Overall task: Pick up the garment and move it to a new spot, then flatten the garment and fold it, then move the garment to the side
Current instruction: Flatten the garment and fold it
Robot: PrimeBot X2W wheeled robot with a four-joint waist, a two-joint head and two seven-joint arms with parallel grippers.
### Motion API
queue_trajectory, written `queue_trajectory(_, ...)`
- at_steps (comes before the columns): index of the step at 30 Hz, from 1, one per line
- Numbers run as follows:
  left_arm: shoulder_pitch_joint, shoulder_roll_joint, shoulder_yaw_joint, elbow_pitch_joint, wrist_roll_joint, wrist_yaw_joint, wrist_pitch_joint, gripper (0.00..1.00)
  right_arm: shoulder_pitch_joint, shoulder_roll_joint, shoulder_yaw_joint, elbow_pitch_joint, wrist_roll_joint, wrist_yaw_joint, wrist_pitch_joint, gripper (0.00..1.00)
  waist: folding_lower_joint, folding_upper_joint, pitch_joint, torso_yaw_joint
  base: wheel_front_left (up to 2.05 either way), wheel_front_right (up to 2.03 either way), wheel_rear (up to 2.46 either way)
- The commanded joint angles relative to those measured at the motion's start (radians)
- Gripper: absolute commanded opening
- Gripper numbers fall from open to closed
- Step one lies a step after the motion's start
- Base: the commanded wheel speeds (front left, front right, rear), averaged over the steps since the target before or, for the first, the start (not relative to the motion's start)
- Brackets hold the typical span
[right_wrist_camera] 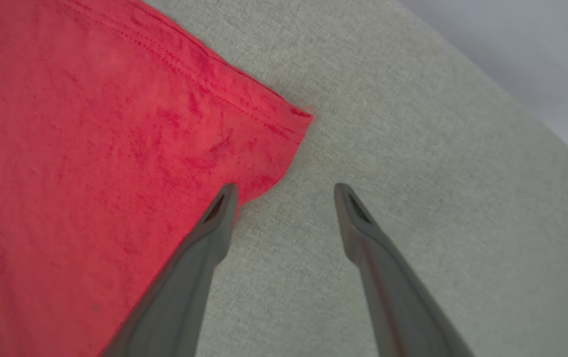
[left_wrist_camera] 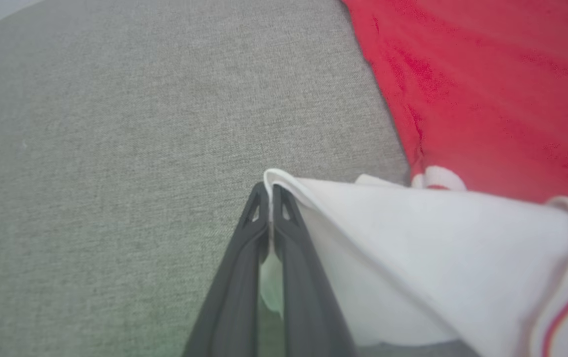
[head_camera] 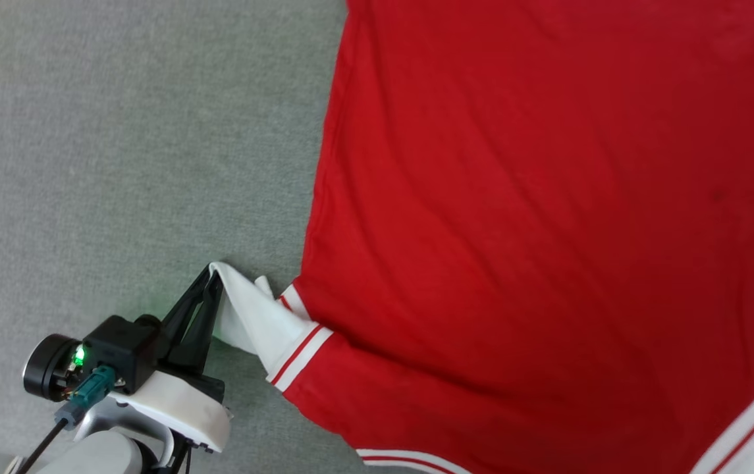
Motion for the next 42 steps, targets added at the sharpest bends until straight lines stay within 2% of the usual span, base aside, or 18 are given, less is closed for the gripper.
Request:
queue_trajectory(1, -0.017, -0.007, 0.002, -0.005, 0.008, 0.006, -0.005, 0.0, -0.009, 0.007, -0.001, 0.02, -0.005, -0.001, 0.004, 1.0, -0.0003, 0.0, 0.05, 0.048, 0.0, 0.0, 0.0)
queue_trajectory(11, -0.042, -0.038, 0.003, -0.012, 0.04, -0.002, -0.004, 0.0, 0.155, 0.019, 0.059, 0.105, 0.002, -0.001, -0.038, 1.0, -0.0003, 0.0, 0.098, 0.067, 0.0, 0.0, 0.0)
queue_trajectory(12, -0.045, -0.04, 0.005, -0.011, 0.043, -0.002, -0.004, 0.0, 0.165, 0.016, 0.061, 0.106, 0.006, -0.001, -0.043, 0.14, -0.0003, 0.0, 0.096, 0.066, 0.0, 0.0, 0.0)
queue_trajectory(13, -0.045, -0.041, 0.007, -0.008, 0.044, -0.003, -0.004, 0.0, 0.167, 0.011, 0.065, 0.1, 0.005, -0.001, -0.052, 0.0, -0.0003, 0.0, 0.091, 0.064, 0.0, 0.0, 0.0)
queue_trajectory(20, -0.007, -0.034, 0.027, 0.008, 0.036, 0.001, -0.005, 0.0, 0.102, -0.002, 0.058, 0.045, 0.029, -0.001, -0.167, 0.0, -0.0003, 0.0, -0.004, 0.03, 0.0, 0.0, 0.0)
queue_trajectory(25, 0.04, -0.016, 0.035, 0.001, 0.026, 0.015, -0.005, 0.0, 0.121, -0.047, 0.116, -0.031, 0.085, -0.001, -0.248, 0.0, -0.0003, 0.0, -0.104, -0.012, 0.0, 0.0, 0.0)
queue_trajectory(33, 0.123, 0.027, 0.038, -0.026, 0.002, 0.05, 0.006, 0.0, 0.275, -0.23, 0.199, -0.238, 0.199, -0.001, -0.368, 0.0, -0.0003, 0.0, -0.233, -0.077, 0.0, 0.0, 0.0)
queue_trajectory(37, 0.153, 0.042, 0.033, -0.04, -0.007, 0.061, 0.016, 0.0, 0.411, -0.33, 0.187, -0.318, 0.246, -0.001, -0.446, 0.0, -0.0003, 0.0, -0.281, -0.101, 0.0, 0.0, 0.0)
queue_trajectory(42, 0.194, 0.059, 0.033, -0.056, -0.02, 0.083, 0.023, 0.0, 0.626, -0.43, 0.155, -0.352, 0.304, -0.001, -0.517, 0.0, -0.0003, 0.0, -0.332, -0.132, 0.0, 0.0, 0.0)
